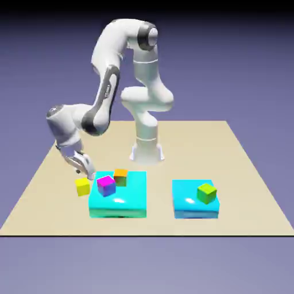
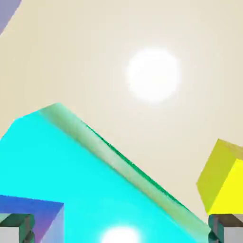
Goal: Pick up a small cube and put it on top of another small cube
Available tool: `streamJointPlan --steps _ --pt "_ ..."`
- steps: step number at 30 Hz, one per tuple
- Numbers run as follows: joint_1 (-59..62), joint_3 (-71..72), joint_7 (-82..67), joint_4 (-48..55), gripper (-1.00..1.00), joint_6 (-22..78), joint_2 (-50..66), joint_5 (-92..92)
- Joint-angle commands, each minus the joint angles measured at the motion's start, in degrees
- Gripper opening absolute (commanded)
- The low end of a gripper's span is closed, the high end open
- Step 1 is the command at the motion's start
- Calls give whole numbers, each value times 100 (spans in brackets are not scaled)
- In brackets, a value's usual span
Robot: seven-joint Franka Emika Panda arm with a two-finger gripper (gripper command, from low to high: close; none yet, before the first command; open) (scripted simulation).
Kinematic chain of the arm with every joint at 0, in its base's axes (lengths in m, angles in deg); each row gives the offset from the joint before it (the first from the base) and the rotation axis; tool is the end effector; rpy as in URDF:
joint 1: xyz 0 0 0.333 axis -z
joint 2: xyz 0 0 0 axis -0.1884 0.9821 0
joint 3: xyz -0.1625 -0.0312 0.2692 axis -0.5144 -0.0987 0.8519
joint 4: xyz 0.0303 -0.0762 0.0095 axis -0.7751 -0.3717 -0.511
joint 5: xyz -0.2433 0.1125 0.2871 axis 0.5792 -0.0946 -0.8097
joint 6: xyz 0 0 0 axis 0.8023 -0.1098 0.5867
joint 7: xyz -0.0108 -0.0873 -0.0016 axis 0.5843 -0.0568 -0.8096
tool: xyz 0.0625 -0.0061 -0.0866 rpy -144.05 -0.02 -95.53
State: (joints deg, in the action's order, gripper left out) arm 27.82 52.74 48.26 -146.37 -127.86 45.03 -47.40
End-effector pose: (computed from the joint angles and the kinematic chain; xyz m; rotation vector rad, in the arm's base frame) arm 0.3575 -0.3099 0.2178 -1.8633 2.3185 0.5351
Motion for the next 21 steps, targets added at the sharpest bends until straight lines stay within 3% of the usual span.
streamJointPlan --steps 1,6,10,11,15,21 --pt "80 -111 18 120 0 218 208 -86" --pt "361 -503 81 543 0 988 943 -391" --pt "461 -112 -303 236 0 161 1576 -974" --pt "461 -112 -303 236 -100 161 1576 -974" --pt "370 -465 44 514 -100 908 1004 -448" --pt "-524 -441 -1126 253 -100 876 272 1024"
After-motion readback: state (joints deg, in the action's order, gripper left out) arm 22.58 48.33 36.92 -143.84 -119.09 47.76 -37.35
